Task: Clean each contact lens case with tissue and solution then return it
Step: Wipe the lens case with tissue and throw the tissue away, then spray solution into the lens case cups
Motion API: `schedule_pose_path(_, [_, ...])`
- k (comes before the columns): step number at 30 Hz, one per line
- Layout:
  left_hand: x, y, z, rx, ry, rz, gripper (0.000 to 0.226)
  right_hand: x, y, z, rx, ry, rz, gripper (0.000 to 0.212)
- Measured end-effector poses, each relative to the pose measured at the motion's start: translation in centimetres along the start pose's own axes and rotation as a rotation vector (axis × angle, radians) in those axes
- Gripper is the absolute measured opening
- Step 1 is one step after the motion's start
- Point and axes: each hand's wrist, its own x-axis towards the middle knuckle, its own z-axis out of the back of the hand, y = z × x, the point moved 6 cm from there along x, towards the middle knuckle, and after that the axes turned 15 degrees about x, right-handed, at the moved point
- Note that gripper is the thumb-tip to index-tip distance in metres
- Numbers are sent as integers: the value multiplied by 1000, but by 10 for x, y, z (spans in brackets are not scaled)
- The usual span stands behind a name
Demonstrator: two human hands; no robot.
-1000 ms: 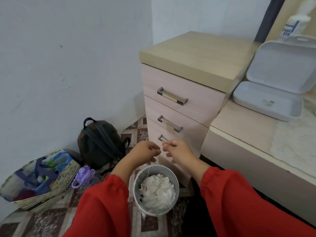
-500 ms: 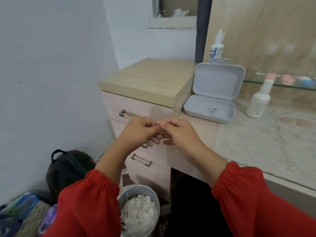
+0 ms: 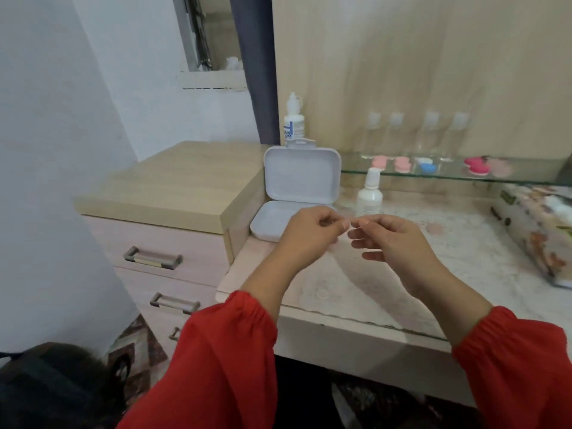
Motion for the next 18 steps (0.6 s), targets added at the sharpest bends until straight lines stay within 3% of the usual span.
schedule_pose_path(4, [35,-19,-32,-15,-98,-5,40,15,4,53,-22,-129,17,14])
schedule_pose_path(12, [74,-30,-84,-12,-190,77,55,45,16,107,-80,-229,100,13])
schedule_pose_path(18, [81,-15,-93,-21,-228,136,53,62,24,111,-62,-238,189,7])
